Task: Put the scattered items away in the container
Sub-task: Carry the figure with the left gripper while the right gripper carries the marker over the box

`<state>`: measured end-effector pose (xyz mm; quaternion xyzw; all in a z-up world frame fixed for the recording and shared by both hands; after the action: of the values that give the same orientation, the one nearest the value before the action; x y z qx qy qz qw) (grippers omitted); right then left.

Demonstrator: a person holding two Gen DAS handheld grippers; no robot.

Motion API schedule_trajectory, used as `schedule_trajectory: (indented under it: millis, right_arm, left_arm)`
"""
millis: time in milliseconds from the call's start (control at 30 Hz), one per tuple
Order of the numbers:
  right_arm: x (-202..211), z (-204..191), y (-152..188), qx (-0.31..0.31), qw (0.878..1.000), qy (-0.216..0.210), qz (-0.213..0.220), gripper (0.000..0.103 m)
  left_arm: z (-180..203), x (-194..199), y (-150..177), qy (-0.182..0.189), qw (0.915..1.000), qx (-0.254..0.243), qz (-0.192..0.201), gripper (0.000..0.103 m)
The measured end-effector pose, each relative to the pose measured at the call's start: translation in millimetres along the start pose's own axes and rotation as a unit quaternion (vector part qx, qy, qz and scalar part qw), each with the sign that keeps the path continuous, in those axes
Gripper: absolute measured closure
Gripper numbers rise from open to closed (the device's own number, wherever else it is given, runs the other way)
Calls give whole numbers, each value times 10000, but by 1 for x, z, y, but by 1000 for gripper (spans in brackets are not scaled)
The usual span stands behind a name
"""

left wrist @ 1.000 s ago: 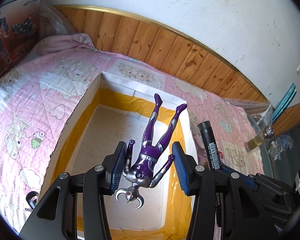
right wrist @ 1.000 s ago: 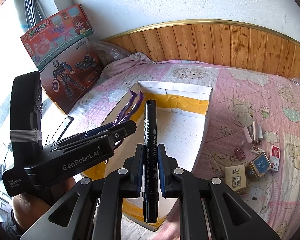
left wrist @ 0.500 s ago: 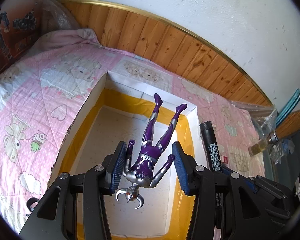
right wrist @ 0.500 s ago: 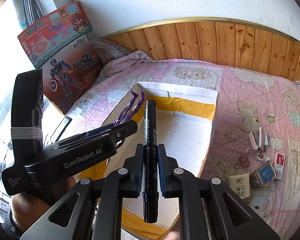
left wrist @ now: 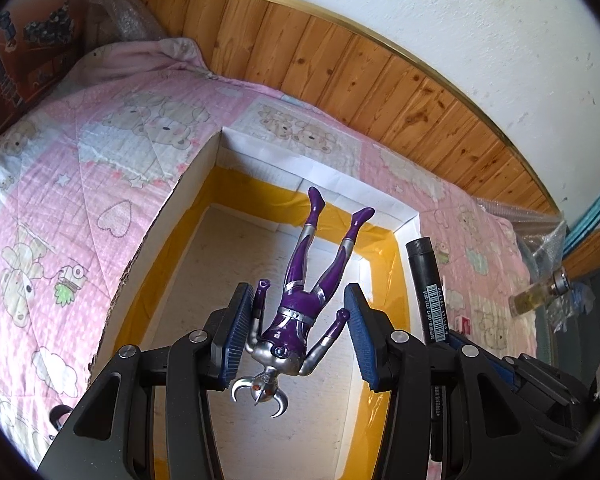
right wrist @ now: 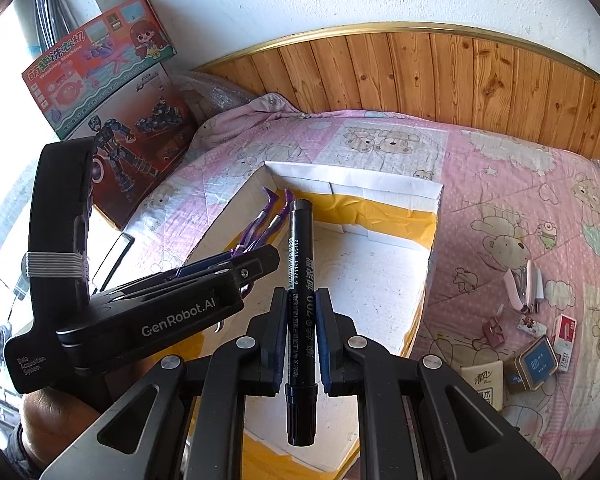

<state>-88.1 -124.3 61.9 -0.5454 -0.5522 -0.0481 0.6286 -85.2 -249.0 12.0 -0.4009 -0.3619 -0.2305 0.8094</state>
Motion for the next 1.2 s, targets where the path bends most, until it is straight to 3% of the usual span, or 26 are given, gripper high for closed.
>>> schedule_trajectory:
  millis: [533, 1200]
  right_arm:
    - [-25, 6, -12, 43, 9997, 132, -186, 88]
    - [-54, 25, -25, -107, 9982, 381, -461, 88]
  left_arm:
    - [1, -22, -10, -300, 9995, -81, -83, 54]
    - [2, -58, -24, -490, 9977, 103, -463, 54]
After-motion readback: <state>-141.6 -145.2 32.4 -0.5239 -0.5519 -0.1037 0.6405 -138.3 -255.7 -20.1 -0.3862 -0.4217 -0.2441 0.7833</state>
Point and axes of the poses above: each gripper's, at about its wrist camera, not at the fingertips, and x roughly against the way its jaws point, z to its right, y to its underside, the point moved 2 cm from there along -x, roughly the way its jaws point, and after that the axes turned 7 degrees about x, right-handed, at the moved point
